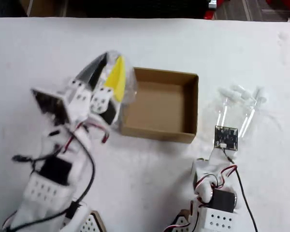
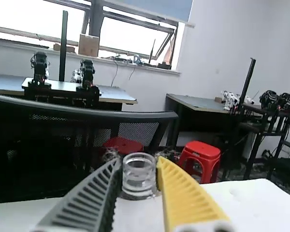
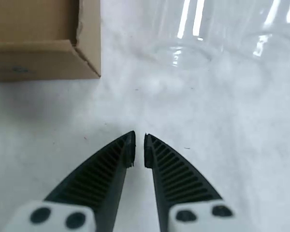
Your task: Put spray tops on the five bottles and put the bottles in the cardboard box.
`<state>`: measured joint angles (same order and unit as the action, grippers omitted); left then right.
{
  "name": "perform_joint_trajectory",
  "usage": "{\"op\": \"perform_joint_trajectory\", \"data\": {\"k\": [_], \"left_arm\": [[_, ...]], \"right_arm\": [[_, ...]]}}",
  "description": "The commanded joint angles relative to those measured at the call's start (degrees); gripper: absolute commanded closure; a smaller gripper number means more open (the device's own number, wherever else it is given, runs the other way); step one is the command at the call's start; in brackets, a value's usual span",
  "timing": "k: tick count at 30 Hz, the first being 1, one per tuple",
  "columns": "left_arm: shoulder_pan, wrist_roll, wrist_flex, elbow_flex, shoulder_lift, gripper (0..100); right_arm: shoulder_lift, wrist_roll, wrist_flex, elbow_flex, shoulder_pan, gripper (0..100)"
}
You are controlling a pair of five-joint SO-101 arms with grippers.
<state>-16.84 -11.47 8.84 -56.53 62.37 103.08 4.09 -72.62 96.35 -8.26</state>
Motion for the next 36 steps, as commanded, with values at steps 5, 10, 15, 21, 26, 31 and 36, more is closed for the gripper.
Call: {"op": "perform_joint_trajectory", "data": {"k": [5, 10, 15, 21, 26, 31, 36], "left_arm": [[-1.4, -1.0, -8.7, -2.0, -12.3, 98], [-1.5, -0.9, -19.4, -7.6, -13.9, 98], [-5.5, 5.6, -30.3, -8.9, -24.7, 98], [-7.0, 6.3, -36.9, -9.2, -34.6, 98], [-5.4, 6.2, -37.0, -13.6, -34.8, 98], [-6.0, 6.3, -37.0, -23.1, -25.4, 98], [-6.0, 6.3, -35.6, -29.1, -15.8, 98]], "right_arm": [[0.2, -0.6, -0.1, 0.5, -0.5, 98.1], [0.2, -0.6, -0.1, 0.5, -0.4, 98.1], [0.2, -0.6, -0.1, 0.5, -0.5, 98.1], [0.2, -0.6, -0.1, 0.5, -0.5, 98.1], [0.2, -0.6, -0.1, 0.5, -0.5, 98.1], [0.2, -0.6, -0.1, 0.5, -0.5, 98.1], [0.2, -0.5, -0.1, 0.5, -0.3, 98.1]]}}
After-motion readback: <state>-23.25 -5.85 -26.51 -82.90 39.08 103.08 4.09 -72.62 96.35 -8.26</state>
